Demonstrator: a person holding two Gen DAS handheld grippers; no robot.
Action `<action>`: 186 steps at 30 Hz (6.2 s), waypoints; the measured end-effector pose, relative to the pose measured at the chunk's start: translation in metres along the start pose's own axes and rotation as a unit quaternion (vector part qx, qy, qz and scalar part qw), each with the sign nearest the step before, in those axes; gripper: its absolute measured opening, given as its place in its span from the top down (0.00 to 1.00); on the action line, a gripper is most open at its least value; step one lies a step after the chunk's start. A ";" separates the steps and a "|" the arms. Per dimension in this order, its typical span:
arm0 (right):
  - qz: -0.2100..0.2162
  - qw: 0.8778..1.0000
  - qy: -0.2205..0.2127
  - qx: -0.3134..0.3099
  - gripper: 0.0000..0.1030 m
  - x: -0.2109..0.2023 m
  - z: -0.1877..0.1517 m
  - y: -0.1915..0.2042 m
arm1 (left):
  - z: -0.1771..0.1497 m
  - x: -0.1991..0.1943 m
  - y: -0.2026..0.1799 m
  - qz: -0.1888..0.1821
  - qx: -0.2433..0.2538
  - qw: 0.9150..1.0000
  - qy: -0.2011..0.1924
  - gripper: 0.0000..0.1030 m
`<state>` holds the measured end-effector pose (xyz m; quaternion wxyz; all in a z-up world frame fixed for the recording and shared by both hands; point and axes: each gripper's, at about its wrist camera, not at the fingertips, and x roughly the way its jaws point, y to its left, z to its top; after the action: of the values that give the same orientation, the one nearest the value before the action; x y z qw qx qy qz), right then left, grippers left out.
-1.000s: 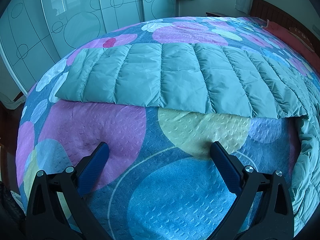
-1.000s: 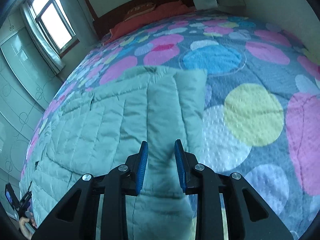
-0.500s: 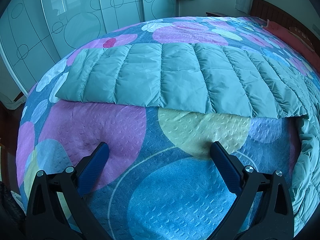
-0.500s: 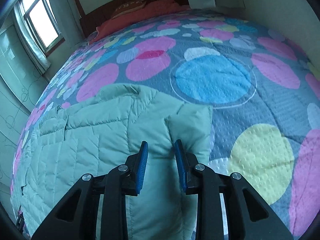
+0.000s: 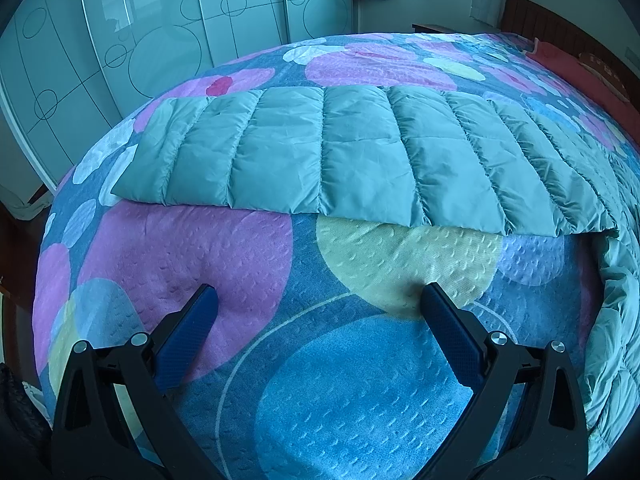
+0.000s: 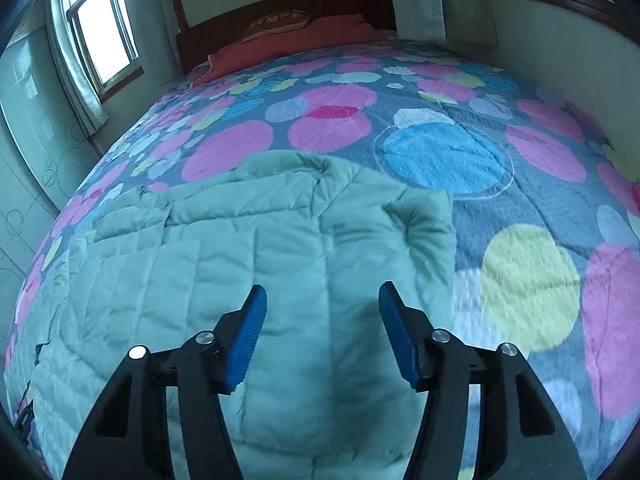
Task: Fold large clothes
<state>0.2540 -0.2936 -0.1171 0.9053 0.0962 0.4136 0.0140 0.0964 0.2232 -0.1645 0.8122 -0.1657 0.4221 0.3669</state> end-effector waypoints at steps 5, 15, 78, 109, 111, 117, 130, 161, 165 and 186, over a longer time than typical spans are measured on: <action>-0.006 1.000 0.012 -0.007 0.40 0.007 -0.030 0.019 | 0.000 0.000 -0.001 -0.001 -0.001 1.000 0.000 0.02; -0.036 0.998 0.013 -0.040 0.38 0.029 -0.043 0.025 | -0.001 -0.005 0.005 -0.022 -0.011 1.000 0.000 0.02; -0.018 1.000 -0.010 -0.015 0.38 0.020 -0.045 0.021 | 0.069 -0.064 -0.044 -0.298 -0.053 0.942 -0.146 0.96; 0.016 1.000 -0.018 0.015 0.38 0.018 -0.048 0.011 | -0.072 -0.140 -0.303 -0.377 0.297 0.873 -0.087 0.50; 0.015 1.000 -0.016 0.014 0.38 0.018 -0.048 0.011 | -0.066 -0.143 -0.288 -0.378 0.282 0.878 -0.084 0.47; 0.012 1.000 -0.012 0.025 0.38 0.010 -0.045 0.014 | -0.043 -0.143 -0.238 -0.362 0.249 0.894 -0.090 0.43; 0.083 0.996 -0.013 0.026 0.38 -0.005 -0.025 0.084 | 0.026 -0.083 -0.138 -0.256 0.162 0.948 -0.101 0.42; -0.010 0.999 -0.013 0.032 0.93 -0.003 -0.006 -0.009 | 0.029 -0.053 -0.216 -0.250 0.227 0.938 -0.072 0.41; -0.013 0.999 0.002 0.035 0.93 0.010 -0.017 -0.015 | 0.022 -0.037 -0.227 -0.224 0.244 0.942 -0.060 0.41; -0.008 0.998 -0.057 0.028 0.56 -0.019 0.021 0.007 | 0.060 -0.069 -0.238 -0.267 0.208 0.935 -0.102 0.40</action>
<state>0.2579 -0.2920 -0.0878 0.9244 0.1186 0.3624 -0.0097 0.2800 0.0660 -0.0832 0.9353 -0.0612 0.3440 0.0554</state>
